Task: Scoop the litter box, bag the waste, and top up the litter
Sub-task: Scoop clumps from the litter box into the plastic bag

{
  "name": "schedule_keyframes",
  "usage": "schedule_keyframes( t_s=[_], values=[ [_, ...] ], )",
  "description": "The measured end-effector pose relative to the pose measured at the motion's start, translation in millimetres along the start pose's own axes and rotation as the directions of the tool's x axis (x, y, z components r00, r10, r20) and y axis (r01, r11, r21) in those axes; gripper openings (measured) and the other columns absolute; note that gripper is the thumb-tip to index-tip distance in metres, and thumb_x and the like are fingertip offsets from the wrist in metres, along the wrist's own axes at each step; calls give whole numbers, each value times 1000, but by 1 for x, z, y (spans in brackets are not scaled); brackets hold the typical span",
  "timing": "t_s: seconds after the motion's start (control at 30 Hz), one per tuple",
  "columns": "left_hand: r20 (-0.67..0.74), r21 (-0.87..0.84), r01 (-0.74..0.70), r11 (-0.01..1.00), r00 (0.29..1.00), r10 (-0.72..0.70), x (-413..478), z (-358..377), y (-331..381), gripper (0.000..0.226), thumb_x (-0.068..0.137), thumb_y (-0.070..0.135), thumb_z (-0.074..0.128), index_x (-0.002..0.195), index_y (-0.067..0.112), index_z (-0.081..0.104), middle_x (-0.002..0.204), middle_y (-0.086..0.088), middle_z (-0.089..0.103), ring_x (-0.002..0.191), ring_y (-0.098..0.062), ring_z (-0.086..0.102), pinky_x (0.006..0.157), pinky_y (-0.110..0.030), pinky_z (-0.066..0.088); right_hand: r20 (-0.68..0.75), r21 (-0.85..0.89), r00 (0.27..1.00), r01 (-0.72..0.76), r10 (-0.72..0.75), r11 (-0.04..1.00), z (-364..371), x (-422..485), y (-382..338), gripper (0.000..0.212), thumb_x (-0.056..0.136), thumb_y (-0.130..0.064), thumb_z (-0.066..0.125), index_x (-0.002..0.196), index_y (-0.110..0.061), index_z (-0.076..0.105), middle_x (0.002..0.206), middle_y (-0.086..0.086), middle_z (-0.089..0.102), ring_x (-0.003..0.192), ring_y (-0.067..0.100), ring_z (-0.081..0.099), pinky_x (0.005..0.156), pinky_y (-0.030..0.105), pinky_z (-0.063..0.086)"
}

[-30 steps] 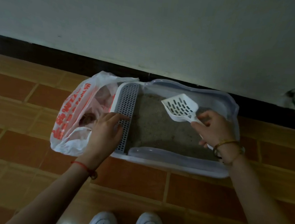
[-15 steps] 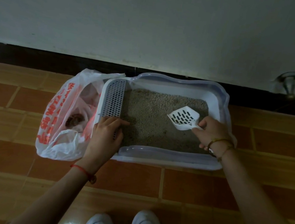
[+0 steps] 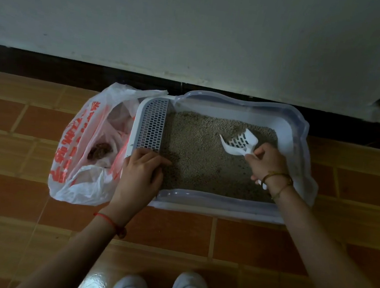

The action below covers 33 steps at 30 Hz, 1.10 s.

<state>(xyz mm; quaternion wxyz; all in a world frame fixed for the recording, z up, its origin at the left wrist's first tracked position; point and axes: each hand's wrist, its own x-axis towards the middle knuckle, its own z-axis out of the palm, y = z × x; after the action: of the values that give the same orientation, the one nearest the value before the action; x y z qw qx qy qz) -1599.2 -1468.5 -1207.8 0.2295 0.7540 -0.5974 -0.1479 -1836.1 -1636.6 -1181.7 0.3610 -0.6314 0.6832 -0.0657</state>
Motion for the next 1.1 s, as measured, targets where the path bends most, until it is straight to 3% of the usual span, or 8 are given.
schedule_keyframes(
  t_s=[0.1,0.33,0.5,0.57,0.77,1.0,1.1],
  values=[
    [2,-17,-3,1000,1000,3,0,-1,0,33,80,21,46,100,23,71,94,8,67,103,-24,53,80,-46,48,-49,53,999,4,-2,999,5,-6,8,12,90,-20,59,90,-10,53,73,1,60,47,19,60,39,22,44],
    [-27,-77,35,996,999,-37,-1,-1,1,36,88,23,41,111,18,68,99,2,66,106,-23,54,84,-47,48,-79,131,997,28,-17,991,-4,-14,10,12,89,-22,62,93,-13,55,77,-3,61,48,17,59,38,22,43],
    [-102,-135,21,991,994,-35,0,-5,0,31,89,1,56,116,13,66,101,-4,67,95,-20,58,77,-23,40,-89,172,995,58,-43,983,-15,-25,10,13,87,-23,65,92,-15,56,81,-3,63,47,18,58,38,23,43],
    [-121,-129,26,991,992,-41,0,-7,-1,33,88,0,57,117,13,66,102,-6,66,94,-21,57,76,-20,36,-89,200,995,72,-55,977,-18,-29,11,12,87,-22,65,90,-15,56,80,-1,65,44,18,57,38,23,43],
    [-131,-177,53,983,988,-77,-3,-14,-8,40,84,10,46,119,13,64,111,-7,64,102,-26,58,86,-42,51,-34,225,991,131,-126,966,-25,-47,7,14,87,-22,66,93,-14,56,83,-6,63,41,18,54,36,21,40],
    [-128,-159,42,986,990,-62,-5,-17,-6,36,88,12,46,120,15,62,115,-9,63,102,-27,60,79,-47,56,11,360,983,166,-182,918,-25,-61,0,14,85,-21,68,90,-13,58,84,5,67,35,18,50,39,23,41],
    [-138,-163,37,986,989,-60,-7,-18,-7,35,91,4,51,122,17,61,118,-8,62,103,-26,61,79,-47,56,-31,271,974,225,-225,936,-28,-66,-4,15,85,-23,68,92,-13,59,83,-1,66,37,17,53,36,22,41]
  ],
)
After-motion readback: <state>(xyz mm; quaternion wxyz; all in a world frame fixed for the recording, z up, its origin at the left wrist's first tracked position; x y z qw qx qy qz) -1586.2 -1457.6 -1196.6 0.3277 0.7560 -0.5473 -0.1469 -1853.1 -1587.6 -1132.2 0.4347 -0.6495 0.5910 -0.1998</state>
